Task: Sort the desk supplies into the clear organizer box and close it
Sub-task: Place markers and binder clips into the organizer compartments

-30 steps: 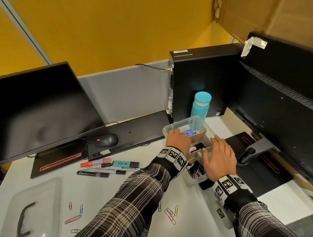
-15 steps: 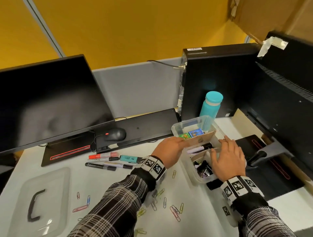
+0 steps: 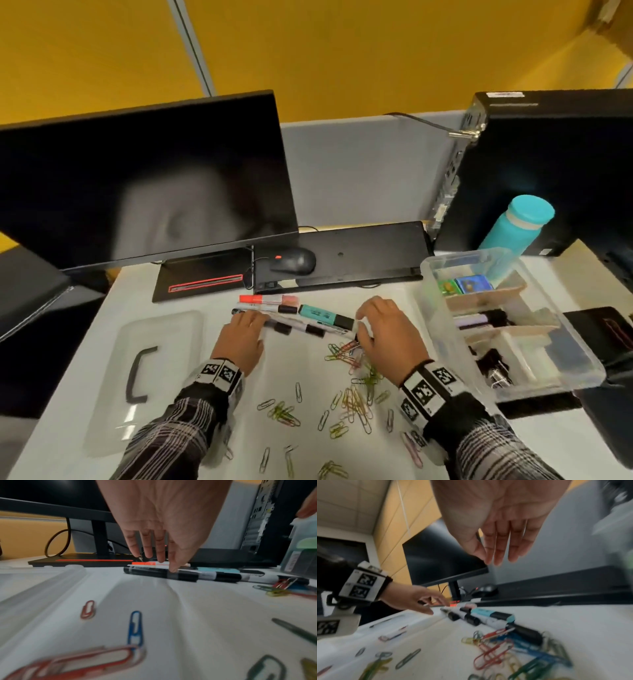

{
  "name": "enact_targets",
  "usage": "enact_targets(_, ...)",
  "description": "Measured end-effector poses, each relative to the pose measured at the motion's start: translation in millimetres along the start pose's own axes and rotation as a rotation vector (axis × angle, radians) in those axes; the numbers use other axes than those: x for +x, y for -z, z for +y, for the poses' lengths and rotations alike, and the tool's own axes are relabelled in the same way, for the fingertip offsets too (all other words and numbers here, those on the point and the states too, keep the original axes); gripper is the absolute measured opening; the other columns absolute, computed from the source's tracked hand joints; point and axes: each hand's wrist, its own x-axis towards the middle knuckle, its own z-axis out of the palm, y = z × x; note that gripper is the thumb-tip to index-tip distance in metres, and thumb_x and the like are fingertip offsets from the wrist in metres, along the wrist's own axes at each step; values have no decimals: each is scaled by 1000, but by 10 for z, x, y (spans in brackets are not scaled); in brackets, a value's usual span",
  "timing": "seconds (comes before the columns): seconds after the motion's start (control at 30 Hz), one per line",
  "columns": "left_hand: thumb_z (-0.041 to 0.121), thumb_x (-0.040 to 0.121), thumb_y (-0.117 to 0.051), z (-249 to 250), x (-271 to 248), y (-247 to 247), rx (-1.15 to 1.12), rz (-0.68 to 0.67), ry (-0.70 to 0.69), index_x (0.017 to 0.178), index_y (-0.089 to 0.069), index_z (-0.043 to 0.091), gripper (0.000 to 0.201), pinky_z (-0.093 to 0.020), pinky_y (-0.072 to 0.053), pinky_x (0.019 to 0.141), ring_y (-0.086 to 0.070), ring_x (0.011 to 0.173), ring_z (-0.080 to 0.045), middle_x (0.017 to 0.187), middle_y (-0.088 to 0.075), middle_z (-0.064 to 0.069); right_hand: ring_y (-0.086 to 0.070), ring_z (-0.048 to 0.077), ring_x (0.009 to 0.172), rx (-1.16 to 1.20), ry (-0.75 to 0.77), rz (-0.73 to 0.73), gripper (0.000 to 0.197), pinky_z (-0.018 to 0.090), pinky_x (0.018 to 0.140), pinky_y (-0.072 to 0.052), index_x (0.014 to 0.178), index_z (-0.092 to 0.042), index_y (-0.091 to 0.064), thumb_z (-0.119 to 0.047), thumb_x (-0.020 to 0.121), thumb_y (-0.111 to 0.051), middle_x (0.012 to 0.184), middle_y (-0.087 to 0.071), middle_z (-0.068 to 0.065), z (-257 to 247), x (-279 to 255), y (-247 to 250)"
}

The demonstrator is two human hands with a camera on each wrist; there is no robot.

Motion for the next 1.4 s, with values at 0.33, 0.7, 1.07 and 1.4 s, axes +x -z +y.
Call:
enact_targets(0.33,17,93,-46,-184,217,-129,111,-36,-136,129,-47,24,36,-34,-40,99,-43,121,-23,132,-46,0,-46,24,113,-329,-54,-430,35,34,91,-44,128,-12,-43,-25,96,-44,128,-46,9,-128,491,-837)
enact_targets(0.7,22,92,-46,-220,146,-150,149,-51,-212,115,-48,21,23,-30,-36,93,-46,105,-19,118,-49,2,-53,15,77,53,-128,-431,29,27,67,-45,121,-17,-38,-27,94,-41,99,-56,2,-476,558,-785)
enact_targets(1.07,12,86,-56,-262,157,44,49,99,-118,107,-52,18,23,-27,-42,77,-52,90,-19,107,-48,0,-52,23,95,-80,-96,-541,38,32,74,-43,124,-12,-39,-31,91,-41,118,-49,8,-590,504,-799)
enact_targets(1.4,6,91,-48,-21,504,-7,141,-34,-88,138,-36,20,50,-38,-35,106,-39,128,-25,140,-37,-4,-46,24,103,-172,-157,-217,23,38,82,-40,109,-21,-44,-32,88,-48,112,-60,4,-133,383,414)
